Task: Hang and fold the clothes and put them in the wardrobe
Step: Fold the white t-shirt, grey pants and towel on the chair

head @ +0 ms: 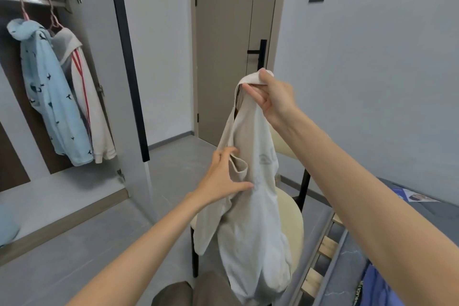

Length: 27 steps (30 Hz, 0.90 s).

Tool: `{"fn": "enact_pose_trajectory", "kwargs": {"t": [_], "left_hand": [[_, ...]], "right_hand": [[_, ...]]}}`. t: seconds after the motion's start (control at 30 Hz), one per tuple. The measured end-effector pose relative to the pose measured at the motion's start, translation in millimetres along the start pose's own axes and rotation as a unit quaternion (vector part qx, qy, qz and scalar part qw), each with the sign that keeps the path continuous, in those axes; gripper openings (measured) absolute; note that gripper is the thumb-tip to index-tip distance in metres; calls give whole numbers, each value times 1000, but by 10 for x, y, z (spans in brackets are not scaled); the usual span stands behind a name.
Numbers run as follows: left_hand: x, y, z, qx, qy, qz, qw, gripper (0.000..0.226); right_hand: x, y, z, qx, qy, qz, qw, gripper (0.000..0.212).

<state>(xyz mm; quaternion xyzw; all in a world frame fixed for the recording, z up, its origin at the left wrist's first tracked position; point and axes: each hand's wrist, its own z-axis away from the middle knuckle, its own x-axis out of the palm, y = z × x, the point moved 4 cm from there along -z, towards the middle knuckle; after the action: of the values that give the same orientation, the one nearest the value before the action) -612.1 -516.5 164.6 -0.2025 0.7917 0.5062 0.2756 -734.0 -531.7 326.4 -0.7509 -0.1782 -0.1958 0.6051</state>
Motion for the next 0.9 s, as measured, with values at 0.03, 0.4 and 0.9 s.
{"fn": "enact_pose_trajectory", "kwargs": {"t": [0.03,0.4,0.9], "left_hand": [[12,-16,-23,-7,15,-6,1000,73],[-695,-254,-194,-28,193,6,981,14],[-1889,308,-425,40,228,-27,973,19]], "right_hand": [[-11,-19,-9,-5,-2,-10,1000,14],[-466,-207,-82,-66,92,10,993,15],[-579,-269,-78,-125,86,254,955,22]]}}
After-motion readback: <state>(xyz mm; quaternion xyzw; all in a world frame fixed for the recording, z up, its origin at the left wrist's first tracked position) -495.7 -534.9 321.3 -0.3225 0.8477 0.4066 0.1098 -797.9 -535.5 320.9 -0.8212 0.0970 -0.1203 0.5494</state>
